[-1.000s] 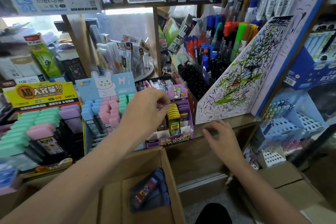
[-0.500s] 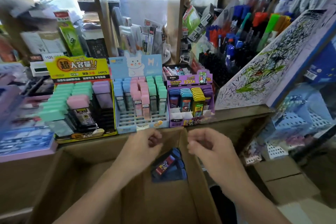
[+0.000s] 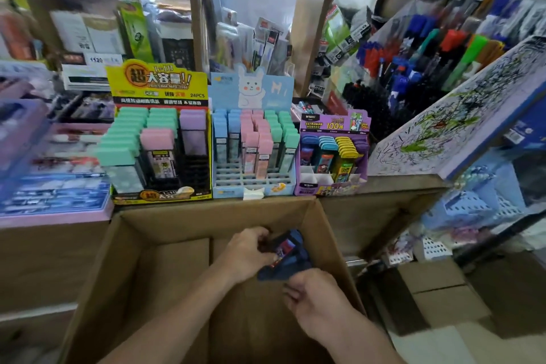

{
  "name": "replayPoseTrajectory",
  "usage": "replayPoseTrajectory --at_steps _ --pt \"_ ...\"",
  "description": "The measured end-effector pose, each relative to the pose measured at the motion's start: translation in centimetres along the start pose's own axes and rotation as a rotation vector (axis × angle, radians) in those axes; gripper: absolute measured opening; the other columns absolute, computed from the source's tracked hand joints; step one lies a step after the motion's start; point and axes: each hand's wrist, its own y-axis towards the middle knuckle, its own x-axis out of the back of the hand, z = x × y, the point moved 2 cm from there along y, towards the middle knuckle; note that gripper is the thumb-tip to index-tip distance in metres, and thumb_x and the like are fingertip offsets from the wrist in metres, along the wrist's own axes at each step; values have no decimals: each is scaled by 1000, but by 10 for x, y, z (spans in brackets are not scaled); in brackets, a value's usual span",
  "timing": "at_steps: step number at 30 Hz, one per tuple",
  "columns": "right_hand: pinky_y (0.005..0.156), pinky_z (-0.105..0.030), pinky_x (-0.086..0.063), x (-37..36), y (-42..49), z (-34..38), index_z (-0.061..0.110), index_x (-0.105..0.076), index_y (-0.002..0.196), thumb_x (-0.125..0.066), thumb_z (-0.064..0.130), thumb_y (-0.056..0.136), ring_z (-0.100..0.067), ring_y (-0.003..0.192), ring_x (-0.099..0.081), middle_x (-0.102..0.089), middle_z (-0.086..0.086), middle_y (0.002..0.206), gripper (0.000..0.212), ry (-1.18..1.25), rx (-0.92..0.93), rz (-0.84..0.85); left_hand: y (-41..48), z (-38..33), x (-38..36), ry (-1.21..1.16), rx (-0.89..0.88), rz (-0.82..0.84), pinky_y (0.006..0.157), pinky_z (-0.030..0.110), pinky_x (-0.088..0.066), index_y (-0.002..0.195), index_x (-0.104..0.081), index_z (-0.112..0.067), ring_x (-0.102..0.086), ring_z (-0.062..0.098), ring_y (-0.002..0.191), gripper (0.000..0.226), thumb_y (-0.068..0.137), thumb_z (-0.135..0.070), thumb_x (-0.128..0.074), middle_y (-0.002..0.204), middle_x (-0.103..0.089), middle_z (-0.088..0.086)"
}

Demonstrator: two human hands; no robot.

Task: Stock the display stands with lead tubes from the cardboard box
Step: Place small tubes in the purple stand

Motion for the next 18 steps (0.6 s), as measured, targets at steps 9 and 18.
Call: replayPoseTrajectory --at_steps 9,18 --pt "103 -46 -43 -16 13 7 -1 -57 126 -41 -13 94 -36 107 -60 -65 -25 118 38 83 59 40 -3 1 -4 37 85 139 78 24 -47 114 -67 -24 -66 21 104 45 73 -30 -84 108 -71 0" --pt "103 -48 -52 -31 30 12 1 -63 117 -48 -14 90 -35 105 -64 -68 -23 110 35 -95 84 48 -13 0 -4 -26 185 72 69 23 -47 104 -64 -21 -63 19 96 37 72 -28 -81 103 -67 0"
